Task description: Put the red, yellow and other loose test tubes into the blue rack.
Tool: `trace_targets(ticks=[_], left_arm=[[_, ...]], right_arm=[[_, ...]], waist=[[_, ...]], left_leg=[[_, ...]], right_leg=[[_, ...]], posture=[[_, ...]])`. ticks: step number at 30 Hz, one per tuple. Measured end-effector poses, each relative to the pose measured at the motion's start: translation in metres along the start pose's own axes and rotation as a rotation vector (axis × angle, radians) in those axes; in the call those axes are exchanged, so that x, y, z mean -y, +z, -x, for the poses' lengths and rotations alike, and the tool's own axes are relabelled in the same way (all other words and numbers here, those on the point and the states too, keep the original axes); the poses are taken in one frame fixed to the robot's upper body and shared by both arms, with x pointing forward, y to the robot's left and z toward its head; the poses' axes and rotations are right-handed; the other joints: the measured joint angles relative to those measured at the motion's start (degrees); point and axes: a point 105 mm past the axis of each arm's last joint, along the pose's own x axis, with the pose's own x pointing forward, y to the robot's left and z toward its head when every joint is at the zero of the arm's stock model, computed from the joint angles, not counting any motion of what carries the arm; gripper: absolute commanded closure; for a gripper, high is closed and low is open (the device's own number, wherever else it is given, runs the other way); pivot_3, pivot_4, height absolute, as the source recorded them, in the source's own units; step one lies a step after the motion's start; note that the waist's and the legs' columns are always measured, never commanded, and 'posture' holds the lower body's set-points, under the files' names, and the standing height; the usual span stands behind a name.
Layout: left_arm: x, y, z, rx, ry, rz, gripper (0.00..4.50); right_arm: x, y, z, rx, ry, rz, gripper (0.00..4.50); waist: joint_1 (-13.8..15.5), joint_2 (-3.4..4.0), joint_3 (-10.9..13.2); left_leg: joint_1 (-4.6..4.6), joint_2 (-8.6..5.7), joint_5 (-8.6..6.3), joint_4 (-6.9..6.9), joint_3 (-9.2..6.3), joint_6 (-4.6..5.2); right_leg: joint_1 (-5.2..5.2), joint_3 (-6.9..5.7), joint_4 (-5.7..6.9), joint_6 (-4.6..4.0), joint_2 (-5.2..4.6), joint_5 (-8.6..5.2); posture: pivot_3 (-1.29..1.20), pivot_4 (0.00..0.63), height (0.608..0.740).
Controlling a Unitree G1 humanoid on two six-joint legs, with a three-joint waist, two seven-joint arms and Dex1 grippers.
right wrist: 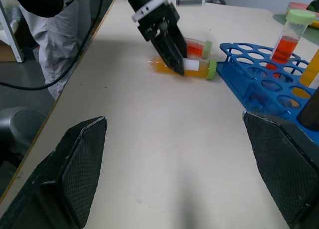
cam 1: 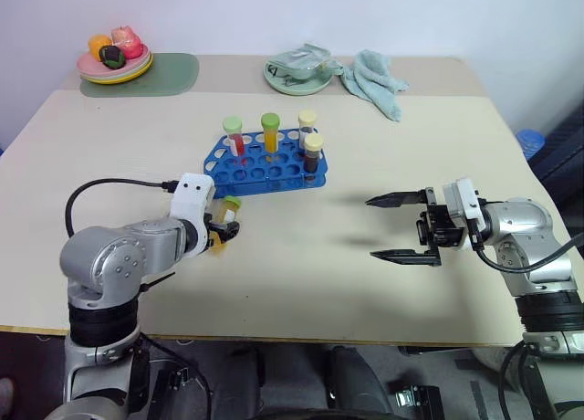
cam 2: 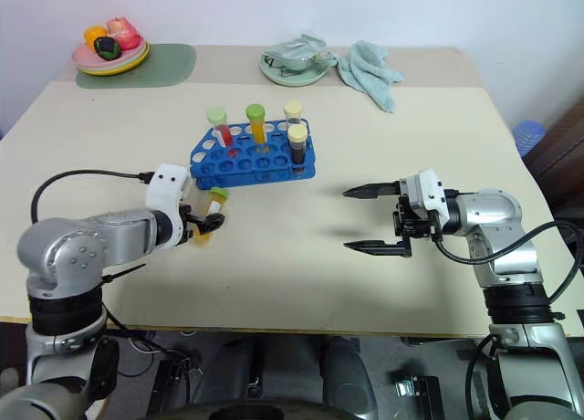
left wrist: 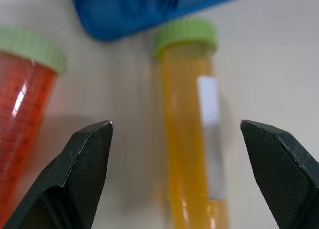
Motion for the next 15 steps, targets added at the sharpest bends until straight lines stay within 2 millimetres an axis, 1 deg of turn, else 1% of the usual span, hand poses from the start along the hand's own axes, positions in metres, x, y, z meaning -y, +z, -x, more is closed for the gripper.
trace_targets(ticks=[3, 6, 10, 15], left_arm=[[-0.007, 0.004, -0.001, -0.013, 0.033, 0.001, 0.28], [-0.014, 0.014, 0.0, -0.017, 0.062, 0.001, 0.28], [-0.014, 0.028, -0.002, -0.03, 0.055, 0.019, 0.28], [-0.021, 0.032, -0.008, -0.111, 0.056, 0.06, 0.28]], right_arm=[[0.001, 0.0, 0.0, 0.001, -0.006, 0.001, 0.06], [0.0, 0.0, -0.002, 0.012, -0.011, 0.0, 0.06], [-0.002, 0.0, -0.007, 0.03, -0.015, 0.003, 0.06], [-0.002, 0.0, -0.008, 0.033, -0.024, 0.003, 0.06]], waist=[[0.14, 0.0, 0.0], [0.15, 0.0, 0.0], [0.17, 0.0, 0.0], [0.01, -0.01, 0.0]], left_leg=[[0.0, -0.01, 0.0, 0.01, 0.0, 0.0], [0.0, -0.01, 0.0, 0.01, -0.01, -0.01], [0.0, -0.02, 0.01, 0.01, -0.03, -0.02], [0.0, -0.02, 0.02, 0.02, -0.05, -0.04]], right_leg=[[0.01, 0.0, 0.0, 0.0, -0.03, 0.0], [0.01, -0.01, 0.0, 0.0, -0.02, 0.0], [-0.01, 0.0, 0.02, 0.01, -0.05, 0.01], [-0.07, 0.0, 0.11, 0.01, -0.04, 0.0]], posture=[[0.0, 0.15, 0.74], [0.0, 0.15, 0.74], [0.0, 0.15, 0.74], [0.0, 0.15, 0.74]])
